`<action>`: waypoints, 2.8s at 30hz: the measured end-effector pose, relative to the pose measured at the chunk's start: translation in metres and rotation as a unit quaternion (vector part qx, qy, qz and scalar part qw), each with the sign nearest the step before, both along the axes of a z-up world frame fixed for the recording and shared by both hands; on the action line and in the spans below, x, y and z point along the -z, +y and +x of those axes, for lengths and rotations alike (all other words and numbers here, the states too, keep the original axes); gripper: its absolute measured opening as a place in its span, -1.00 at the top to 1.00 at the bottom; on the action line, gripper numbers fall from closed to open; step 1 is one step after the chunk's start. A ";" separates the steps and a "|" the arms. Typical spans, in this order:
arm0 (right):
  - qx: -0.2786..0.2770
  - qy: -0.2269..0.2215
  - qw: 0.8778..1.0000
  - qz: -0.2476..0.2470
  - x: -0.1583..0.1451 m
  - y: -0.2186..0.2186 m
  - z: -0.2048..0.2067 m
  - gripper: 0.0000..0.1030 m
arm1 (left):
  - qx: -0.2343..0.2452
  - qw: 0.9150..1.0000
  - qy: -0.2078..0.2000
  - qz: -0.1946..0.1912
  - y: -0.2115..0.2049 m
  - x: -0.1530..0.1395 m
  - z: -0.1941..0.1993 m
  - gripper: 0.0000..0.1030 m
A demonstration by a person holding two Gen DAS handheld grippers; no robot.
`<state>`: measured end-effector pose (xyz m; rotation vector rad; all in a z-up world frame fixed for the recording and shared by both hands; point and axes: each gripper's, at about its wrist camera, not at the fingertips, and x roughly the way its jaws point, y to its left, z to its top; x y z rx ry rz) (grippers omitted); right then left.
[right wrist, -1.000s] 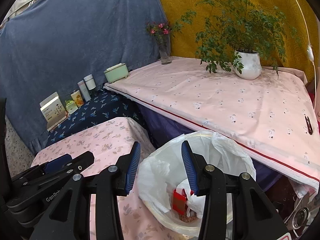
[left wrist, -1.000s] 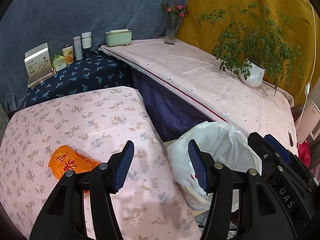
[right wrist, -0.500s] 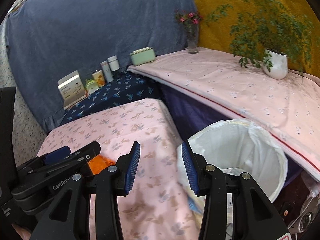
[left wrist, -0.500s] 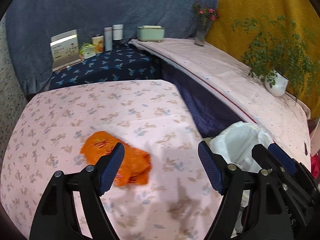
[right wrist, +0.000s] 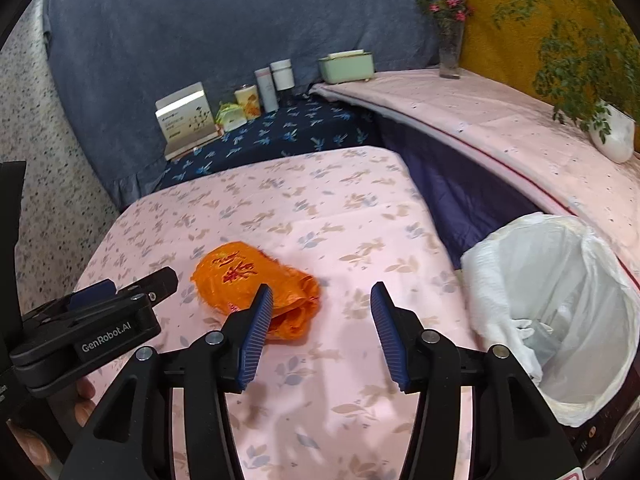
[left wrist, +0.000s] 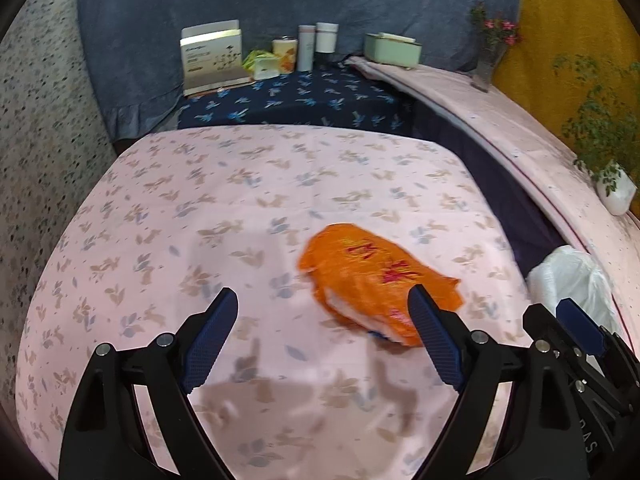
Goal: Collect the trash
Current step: 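Move both open tools back over the table toward the orange packets, then grasp the crumpled orange packet with the right tool and lift it, then grasp the blue-printed orange packet with the left tool while the right tool holds its packet, then carry both orange packets over the white bin and open both tools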
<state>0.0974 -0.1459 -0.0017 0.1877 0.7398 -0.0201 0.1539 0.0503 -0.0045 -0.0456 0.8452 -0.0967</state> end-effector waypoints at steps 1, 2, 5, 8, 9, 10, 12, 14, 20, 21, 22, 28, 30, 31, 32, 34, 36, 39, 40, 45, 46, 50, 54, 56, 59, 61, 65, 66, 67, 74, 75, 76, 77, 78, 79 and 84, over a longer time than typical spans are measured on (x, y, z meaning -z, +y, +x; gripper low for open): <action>-0.002 0.003 1.000 -0.001 0.003 0.005 0.003 -0.10 | -0.005 1.000 0.002 0.001 0.005 0.002 0.001 -0.61; -0.004 0.005 1.000 -0.001 0.006 0.009 0.006 -0.12 | -0.010 1.000 0.003 0.001 0.011 0.004 0.002 -0.61; -0.012 0.016 1.000 0.001 0.015 0.020 0.016 -0.17 | -0.020 1.000 0.006 -0.002 0.024 0.009 0.006 -0.61; -0.016 0.027 0.999 -0.001 0.024 0.028 0.028 -0.18 | -0.024 1.000 0.011 -0.008 0.033 0.013 0.011 -0.61; -0.017 0.031 0.999 -0.001 0.027 0.030 0.033 -0.18 | -0.024 1.000 0.012 -0.009 0.034 0.015 0.012 -0.61; -0.018 0.034 0.999 -0.002 0.030 0.032 0.036 -0.18 | -0.024 1.000 0.015 -0.011 0.036 0.017 0.014 -0.61; -0.019 0.040 0.999 -0.005 0.036 0.035 0.044 -0.18 | -0.021 1.000 0.019 -0.013 0.035 0.019 0.017 -0.61; -0.020 0.049 0.999 -0.004 0.044 0.035 0.051 -0.18 | -0.018 1.000 0.021 -0.014 0.034 0.022 0.020 -0.61; -0.036 0.068 0.997 0.006 0.059 0.037 0.061 0.36 | -0.015 1.000 0.023 -0.015 0.031 0.025 0.026 -0.71; -0.041 0.064 0.997 0.007 0.059 0.037 0.060 0.44 | -0.016 1.000 0.022 -0.015 0.031 0.026 0.026 -0.71; -0.044 0.060 0.997 0.005 0.057 0.038 0.060 0.58 | -0.016 0.999 0.023 -0.016 0.031 0.026 0.027 -0.71; -0.045 0.021 0.999 0.020 0.033 0.031 0.054 0.75 | -0.011 0.999 0.025 -0.021 0.025 0.027 0.024 -0.71; -0.038 0.003 0.999 0.026 0.020 0.024 0.051 0.76 | -0.007 1.000 0.024 -0.019 0.021 0.026 0.023 -0.71; -0.033 -0.005 0.999 0.030 0.013 0.020 0.049 0.76 | -0.005 1.000 0.024 -0.018 0.019 0.026 0.022 -0.71; -0.030 -0.012 0.999 0.034 0.008 0.016 0.048 0.77 | -0.002 1.000 0.025 -0.019 0.015 0.026 0.021 -0.71; -0.030 -0.020 0.998 0.046 -0.001 0.007 0.047 0.77 | 0.006 0.999 0.027 -0.024 0.008 0.027 0.019 -0.72; -0.022 -0.030 0.998 0.053 -0.009 -0.002 0.043 0.77 | 0.015 0.999 0.029 -0.025 0.000 0.028 0.017 -0.72; -0.007 -0.042 0.998 0.050 -0.016 -0.014 0.037 0.77 | 0.028 0.999 0.031 -0.018 -0.016 0.031 0.016 -0.72; -0.002 -0.044 0.998 0.048 -0.017 -0.018 0.036 0.77 | 0.032 0.999 0.033 -0.016 -0.022 0.032 0.017 -0.72; 0.023 -0.038 0.998 0.050 -0.011 -0.040 0.029 0.77 | 0.042 0.998 0.049 -0.028 -0.043 0.041 0.025 -0.72; 0.028 -0.036 0.998 0.052 -0.008 -0.045 0.028 0.77 | 0.042 0.997 0.052 -0.028 -0.047 0.044 0.028 -0.72; 0.045 -0.024 0.997 0.058 0.004 -0.064 0.024 0.77 | 0.025 0.998 0.057 -0.018 -0.057 0.052 0.041 -0.72; 0.056 -0.020 0.996 0.064 0.012 -0.075 0.022 0.77 | -0.001 0.997 0.068 -0.024 -0.055 0.062 0.057 -0.72; 0.058 -0.018 0.996 0.067 0.015 -0.079 0.021 0.77 | -0.006 0.997 0.070 -0.025 -0.055 0.067 0.061 -0.66; 0.060 -0.013 0.996 0.072 0.021 -0.082 0.021 0.77 | 0.005 0.995 0.090 -0.035 -0.058 0.076 0.065 -0.13; 0.061 -0.009 0.995 0.076 0.026 -0.083 0.021 0.76 | 0.016 0.997 0.075 -0.018 -0.064 0.075 0.061 0.04; 0.061 0.001 0.995 0.083 0.035 -0.083 0.022 0.76 | 0.040 0.998 0.057 0.000 -0.078 0.070 0.051 0.53; 0.060 0.002 0.995 0.085 0.036 -0.083 0.022 0.76 | 0.044 0.998 0.054 0.002 -0.080 0.068 0.049 0.65; 0.060 0.001 0.995 0.085 0.036 -0.083 0.022 0.76 | 0.049 0.997 0.053 0.001 -0.082 0.066 0.048 0.71; 0.067 -0.014 0.994 0.086 0.024 -0.089 0.014 0.76 | 0.075 0.996 0.041 -0.011 -0.098 0.046 0.037 0.81; 0.069 -0.017 0.994 0.086 0.021 -0.091 0.012 0.76 | 0.078 0.996 0.037 -0.012 -0.100 0.042 0.035 0.81; 0.071 -0.022 0.994 0.086 0.017 -0.094 0.010 0.76 | 0.083 0.996 0.033 -0.013 -0.104 0.037 0.032 0.81; 0.074 -0.025 0.993 0.085 0.014 -0.096 0.008 0.76 | 0.087 0.996 0.028 -0.013 -0.107 0.032 0.030 0.81; 0.076 -0.029 0.993 0.084 0.011 -0.099 0.006 0.76 | 0.091 0.995 0.024 -0.013 -0.110 0.027 0.028 0.81; 0.079 -0.033 0.993 0.083 0.008 -0.102 0.003 0.76 | 0.096 0.995 0.018 -0.013 -0.114 0.022 0.026 0.81; 0.096 -0.051 0.991 0.079 -0.008 -0.119 -0.013 0.76 | 0.118 0.993 -0.002 -0.016 -0.135 -0.001 0.011 0.81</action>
